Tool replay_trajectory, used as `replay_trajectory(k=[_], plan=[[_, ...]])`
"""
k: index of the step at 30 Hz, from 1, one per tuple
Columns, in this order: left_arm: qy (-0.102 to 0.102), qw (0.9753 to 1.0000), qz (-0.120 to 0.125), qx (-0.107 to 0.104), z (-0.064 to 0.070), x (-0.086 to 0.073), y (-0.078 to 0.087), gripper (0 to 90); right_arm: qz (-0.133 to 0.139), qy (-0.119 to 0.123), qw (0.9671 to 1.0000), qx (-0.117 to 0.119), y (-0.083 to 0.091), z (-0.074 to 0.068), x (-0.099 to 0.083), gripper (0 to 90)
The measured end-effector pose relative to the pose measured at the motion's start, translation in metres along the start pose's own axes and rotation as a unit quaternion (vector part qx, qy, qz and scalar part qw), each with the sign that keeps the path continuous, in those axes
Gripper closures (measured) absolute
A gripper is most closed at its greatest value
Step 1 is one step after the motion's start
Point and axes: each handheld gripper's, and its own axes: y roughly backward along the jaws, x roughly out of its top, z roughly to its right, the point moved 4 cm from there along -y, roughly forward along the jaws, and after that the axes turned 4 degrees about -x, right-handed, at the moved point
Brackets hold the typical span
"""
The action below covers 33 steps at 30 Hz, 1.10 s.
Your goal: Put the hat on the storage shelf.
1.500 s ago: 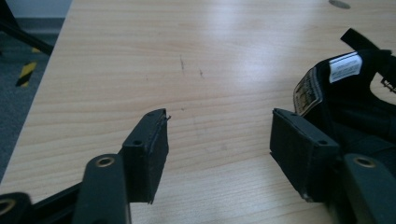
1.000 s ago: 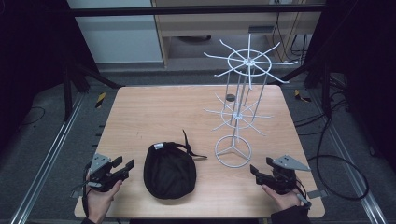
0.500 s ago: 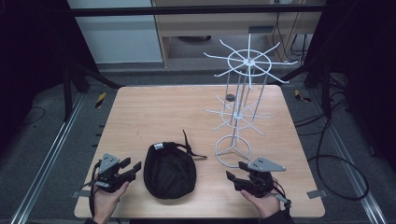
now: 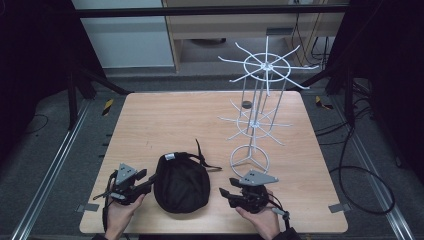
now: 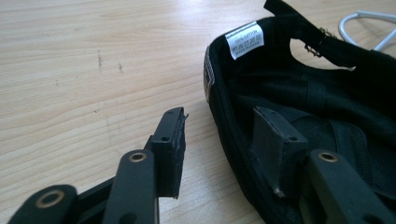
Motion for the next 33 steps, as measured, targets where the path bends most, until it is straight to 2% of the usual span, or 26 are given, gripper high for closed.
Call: replay_trajectory(k=[4, 5, 9, 14, 15, 16, 18, 21, 24, 25, 26, 27, 29, 32, 33], plan=[[-0.004, 1.0, -0.007, -0.001, 0.0, -0.001, -0.005, 55.8, -0.006, 0.008, 0.9999, 0.012, -0.008, -0.011, 0.001, 48.7], [-0.004, 1.0, -0.008, -0.001, 0.0, 0.0, -0.006, 57.1, -0.007, 0.011, 0.9997, 0.02, -0.012, -0.018, 0.002, 48.7], [-0.006, 0.9998, -0.018, -0.001, -0.002, -0.001, -0.013, 59.6, -0.001, 0.007, 0.9996, 0.027, -0.021, -0.026, 0.007, 45.7], [-0.008, 0.9997, -0.023, -0.007, 0.0, 0.0, -0.018, 64.9, -0.002, 0.01, 0.9996, 0.025, -0.034, -0.034, 0.012, 44.3], [-0.009, 0.9996, -0.025, -0.008, 0.0, -0.001, -0.019, 65.7, -0.009, 0.011, 0.9997, 0.021, -0.042, -0.036, 0.012, 43.7], [-0.009, 0.9995, -0.028, -0.009, 0.0, -0.001, -0.02, 65.7, -0.009, 0.011, 0.9997, 0.021, -0.042, -0.036, 0.012, 43.7], [-0.009, 0.9993, -0.033, -0.013, 0.001, -0.002, -0.021, 70.2, -0.021, 0.013, 0.9995, 0.019, -0.051, -0.038, 0.011, 45.2], [-0.007, 0.999, -0.041, -0.018, 0.003, -0.003, -0.022, 72.7, -0.032, 0.019, 0.9992, 0.01, -0.056, -0.037, 0.009, 49.0], [0.0, 0.9987, -0.043, -0.027, 0.005, -0.004, -0.02, 75.1, -0.041, 0.015, 0.999, 0.01, -0.061, -0.034, 0.009, 59.3], [0.005, 0.9985, -0.045, -0.03, 0.007, -0.005, -0.018, 75.2, -0.044, 0.017, 0.9989, 0.004, -0.061, -0.031, 0.01, 67.8], [0.005, 0.9985, -0.045, -0.03, 0.007, -0.005, -0.018, 75.1, -0.044, 0.017, 0.9989, 0.004, -0.061, -0.031, 0.01, 67.8], [0.005, 0.9983, -0.044, -0.037, 0.01, -0.006, -0.016, 74.7, -0.045, 0.02, 0.9988, -0.004, -0.061, -0.028, 0.012, 74.0], [0.005, 0.9983, -0.042, -0.041, 0.012, -0.006, -0.014, 74.0, -0.045, 0.021, 0.9987, -0.007, -0.061, -0.027, 0.012, 75.6], [0.006, 0.9987, -0.027, -0.044, 0.011, -0.001, -0.009, 67.2, -0.049, 0.022, 0.9984, -0.019, -0.061, -0.021, 0.012, 80.1], [0.008, 0.9992, -0.015, -0.036, 0.008, 0.005, -0.008, 62.0, -0.046, 0.021, 0.9984, -0.025, -0.06, -0.019, 0.013, 80.3]])
